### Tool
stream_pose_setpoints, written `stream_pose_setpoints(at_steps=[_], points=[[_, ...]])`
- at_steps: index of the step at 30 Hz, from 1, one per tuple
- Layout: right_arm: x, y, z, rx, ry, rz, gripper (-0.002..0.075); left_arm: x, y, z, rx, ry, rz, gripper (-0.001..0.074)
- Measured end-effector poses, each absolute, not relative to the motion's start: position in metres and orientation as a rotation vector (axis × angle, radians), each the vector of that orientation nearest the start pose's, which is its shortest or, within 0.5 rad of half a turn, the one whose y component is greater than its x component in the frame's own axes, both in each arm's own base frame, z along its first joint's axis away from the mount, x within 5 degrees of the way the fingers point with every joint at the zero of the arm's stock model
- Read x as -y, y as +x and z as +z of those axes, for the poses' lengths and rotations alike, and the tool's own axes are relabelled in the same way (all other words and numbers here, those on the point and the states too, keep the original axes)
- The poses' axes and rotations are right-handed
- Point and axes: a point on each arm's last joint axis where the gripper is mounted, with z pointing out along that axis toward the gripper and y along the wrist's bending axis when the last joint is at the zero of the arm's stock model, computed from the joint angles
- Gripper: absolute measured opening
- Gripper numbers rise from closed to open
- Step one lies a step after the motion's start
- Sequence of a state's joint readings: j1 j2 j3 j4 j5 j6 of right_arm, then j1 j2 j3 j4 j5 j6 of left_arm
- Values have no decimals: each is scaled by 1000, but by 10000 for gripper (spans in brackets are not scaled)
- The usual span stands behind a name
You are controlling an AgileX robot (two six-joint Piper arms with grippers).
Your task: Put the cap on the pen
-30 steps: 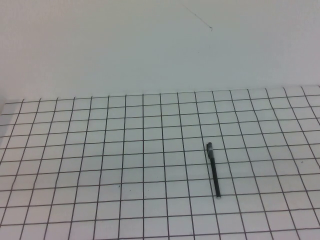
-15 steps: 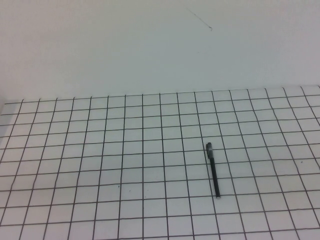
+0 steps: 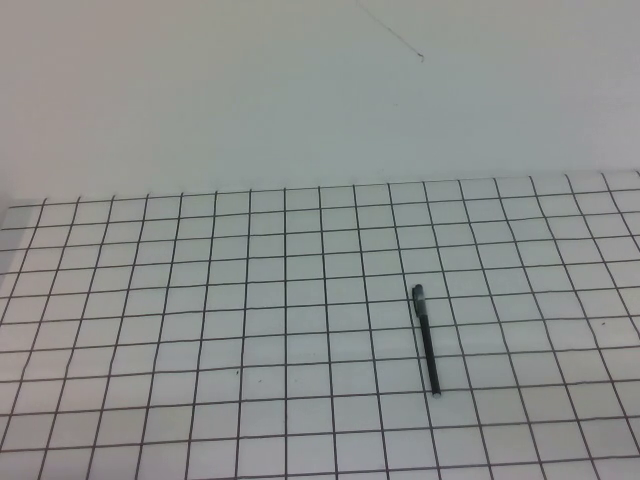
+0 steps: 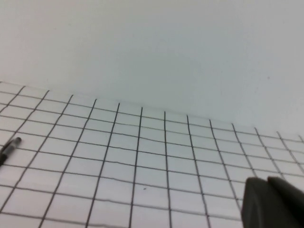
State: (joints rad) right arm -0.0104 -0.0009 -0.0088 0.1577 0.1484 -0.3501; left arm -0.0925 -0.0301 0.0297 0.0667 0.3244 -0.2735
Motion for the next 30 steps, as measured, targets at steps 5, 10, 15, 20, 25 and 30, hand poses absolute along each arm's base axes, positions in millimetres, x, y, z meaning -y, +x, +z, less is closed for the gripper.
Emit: stream_pose_setpoints(at_steps=[5, 10, 15, 20, 25, 30], points=[[-3, 55, 185, -1689, -134, -85, -3, 1, 53, 176, -1792, -87, -104, 0], [-5, 53, 174, -1812, -175, -66, -3, 0, 53, 176, -1784, -115, -85, 0], [-5, 53, 174, -1813, -175, -65, -3, 0, 53, 176, -1784, -118, -84, 0], [-6, 53, 174, -1810, -182, -56, -3, 0, 54, 176, -1788, -118, -84, 0], [-6, 53, 175, -1804, -168, -41, -3, 0, 54, 176, -1788, -118, -84, 0], [-6, 53, 176, -1792, -163, -41, -3, 0, 54, 176, -1788, -118, -84, 0]])
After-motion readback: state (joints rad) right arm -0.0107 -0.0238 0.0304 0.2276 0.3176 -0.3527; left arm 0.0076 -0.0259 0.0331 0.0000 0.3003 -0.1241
